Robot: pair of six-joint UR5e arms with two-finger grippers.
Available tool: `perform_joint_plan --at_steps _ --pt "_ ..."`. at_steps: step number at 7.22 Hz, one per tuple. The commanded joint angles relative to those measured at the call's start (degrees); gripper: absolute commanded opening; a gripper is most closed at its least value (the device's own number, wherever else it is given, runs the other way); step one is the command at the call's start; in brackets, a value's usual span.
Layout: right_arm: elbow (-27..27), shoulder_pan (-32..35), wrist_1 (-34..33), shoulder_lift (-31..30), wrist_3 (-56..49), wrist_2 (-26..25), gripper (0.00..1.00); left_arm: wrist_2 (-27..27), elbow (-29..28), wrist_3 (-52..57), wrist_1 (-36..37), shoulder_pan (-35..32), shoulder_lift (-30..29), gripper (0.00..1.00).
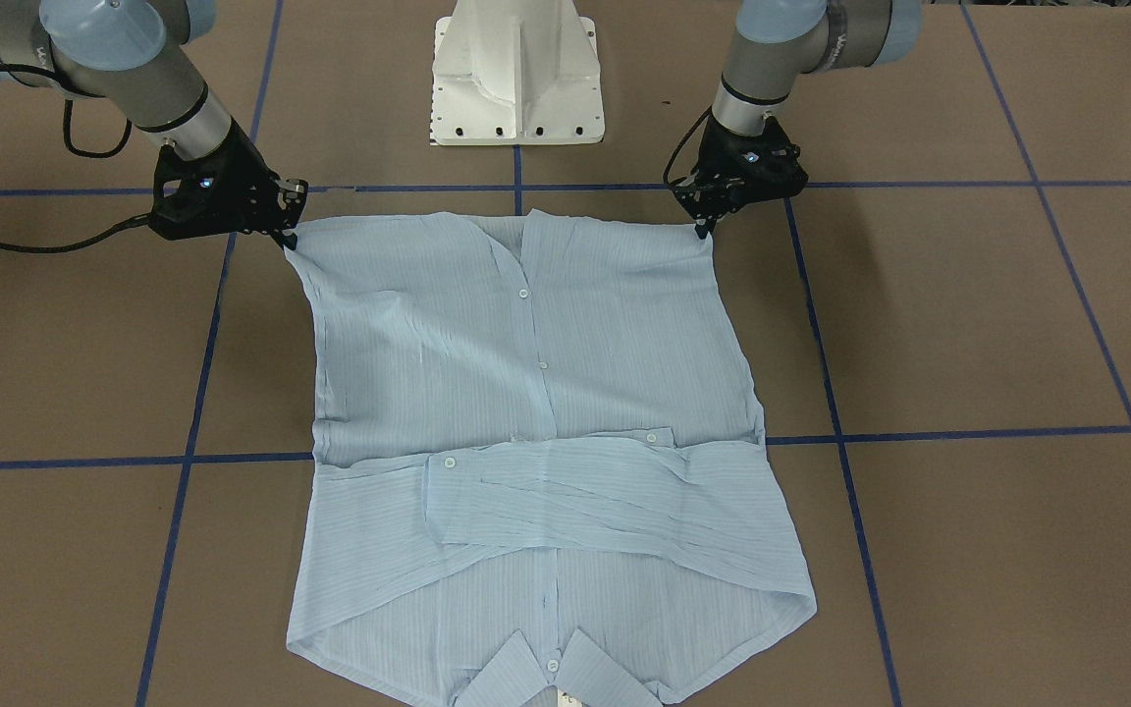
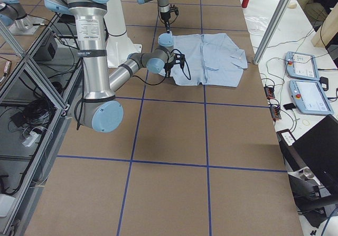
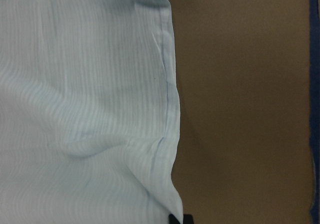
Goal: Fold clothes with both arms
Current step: 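Lift the hem with both grippers and fold it toward the collar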
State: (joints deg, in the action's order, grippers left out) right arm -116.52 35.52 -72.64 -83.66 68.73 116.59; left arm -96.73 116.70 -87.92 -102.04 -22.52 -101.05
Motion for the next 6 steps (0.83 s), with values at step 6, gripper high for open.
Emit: perform_joint_plan --at_steps 6 --pt "6.36 11.4 -0.66 12.17 0.52 6.37 0.0 -13.71 0.37 17.48 -0.88 -21.03 -0.64 0.0"
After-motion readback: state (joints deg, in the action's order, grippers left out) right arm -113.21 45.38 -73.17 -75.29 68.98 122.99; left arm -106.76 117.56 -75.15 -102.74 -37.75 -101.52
